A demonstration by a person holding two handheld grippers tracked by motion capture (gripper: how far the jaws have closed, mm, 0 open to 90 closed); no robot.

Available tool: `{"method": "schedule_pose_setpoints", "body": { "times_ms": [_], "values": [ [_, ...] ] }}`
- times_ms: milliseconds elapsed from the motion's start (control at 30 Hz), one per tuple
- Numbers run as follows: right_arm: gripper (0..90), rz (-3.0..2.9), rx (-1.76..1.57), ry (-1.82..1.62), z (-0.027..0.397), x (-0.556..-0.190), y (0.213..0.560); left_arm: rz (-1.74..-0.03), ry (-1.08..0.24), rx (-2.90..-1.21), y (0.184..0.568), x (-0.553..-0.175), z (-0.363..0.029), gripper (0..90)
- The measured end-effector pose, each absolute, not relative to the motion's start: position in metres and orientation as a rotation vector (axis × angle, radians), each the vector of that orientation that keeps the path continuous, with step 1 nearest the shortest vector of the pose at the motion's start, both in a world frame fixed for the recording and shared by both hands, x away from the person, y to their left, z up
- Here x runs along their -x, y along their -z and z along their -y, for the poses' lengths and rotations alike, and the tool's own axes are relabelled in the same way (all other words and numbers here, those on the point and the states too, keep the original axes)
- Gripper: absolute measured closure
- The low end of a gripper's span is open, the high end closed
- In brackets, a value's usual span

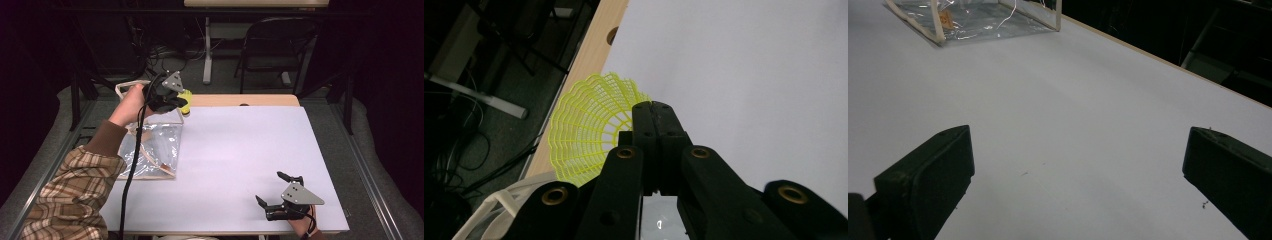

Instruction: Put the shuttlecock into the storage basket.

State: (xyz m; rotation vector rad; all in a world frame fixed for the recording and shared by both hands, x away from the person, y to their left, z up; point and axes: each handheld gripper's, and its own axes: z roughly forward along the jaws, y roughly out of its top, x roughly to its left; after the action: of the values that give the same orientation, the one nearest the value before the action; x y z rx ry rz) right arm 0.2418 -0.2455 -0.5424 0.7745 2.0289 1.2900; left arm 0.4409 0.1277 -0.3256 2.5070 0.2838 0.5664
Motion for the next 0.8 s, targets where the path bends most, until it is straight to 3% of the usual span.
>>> {"method": "schedule_pose_setpoints", "body": {
  "times_ms": [800],
  "values": [
    [0.0,-2.037,-0.772,-1.279,0.245,-0.242,0.543,-0.351,-0.627,-2.477,0.313,-0.453,-0.141,90.0]
  ]
}}
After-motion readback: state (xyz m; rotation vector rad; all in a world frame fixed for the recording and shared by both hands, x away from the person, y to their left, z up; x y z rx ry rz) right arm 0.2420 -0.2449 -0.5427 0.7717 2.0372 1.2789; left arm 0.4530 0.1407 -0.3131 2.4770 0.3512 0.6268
